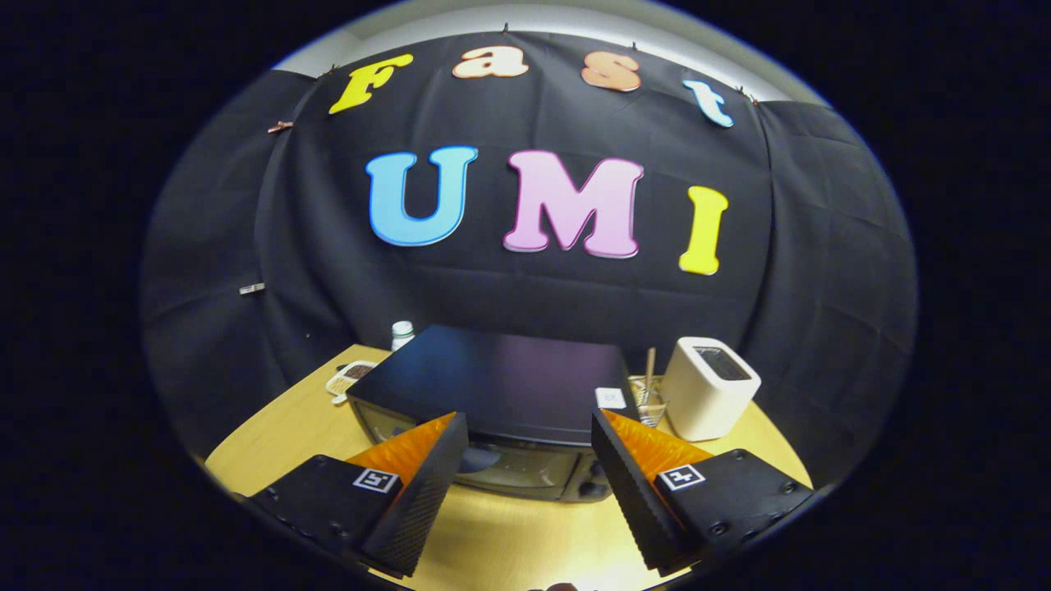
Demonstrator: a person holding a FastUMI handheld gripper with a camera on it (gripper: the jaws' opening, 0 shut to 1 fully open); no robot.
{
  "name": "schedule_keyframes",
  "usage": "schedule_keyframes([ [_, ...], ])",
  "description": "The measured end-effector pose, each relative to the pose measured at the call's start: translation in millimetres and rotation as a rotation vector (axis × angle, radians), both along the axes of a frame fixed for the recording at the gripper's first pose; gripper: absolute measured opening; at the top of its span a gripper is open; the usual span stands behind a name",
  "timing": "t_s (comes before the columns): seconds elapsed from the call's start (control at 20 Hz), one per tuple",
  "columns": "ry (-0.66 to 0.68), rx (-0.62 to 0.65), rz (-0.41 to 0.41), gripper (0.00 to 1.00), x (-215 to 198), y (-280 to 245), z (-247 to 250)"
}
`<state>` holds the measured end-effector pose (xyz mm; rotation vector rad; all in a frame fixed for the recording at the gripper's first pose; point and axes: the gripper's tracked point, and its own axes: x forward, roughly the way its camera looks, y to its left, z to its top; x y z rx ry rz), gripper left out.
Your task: Open the toaster oven, put the food inside, and close the toaster oven door.
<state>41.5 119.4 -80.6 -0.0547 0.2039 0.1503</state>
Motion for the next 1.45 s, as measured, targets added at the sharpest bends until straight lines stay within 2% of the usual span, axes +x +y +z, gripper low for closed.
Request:
schedule_keyframes([
  [0.2,-0.031,-0.004,-0.066,0.98,-19.9,-66.2,18.2],
  [0.35,0.004,-0.006,-0.136,0.98,-52.6,-114.0,13.2],
  [0.5,0.046,0.022,-0.188,0.98,-81.1,-136.6,4.5],
  [0.6,0.05,0.026,-0.216,0.98,-86.2,-147.3,4.7],
  [0.9,0.02,0.067,-0.248,0.98,-81.2,-151.6,18.0],
  [1.45,0.02,0.072,-0.186,0.98,-81.8,-130.1,30.1],
])
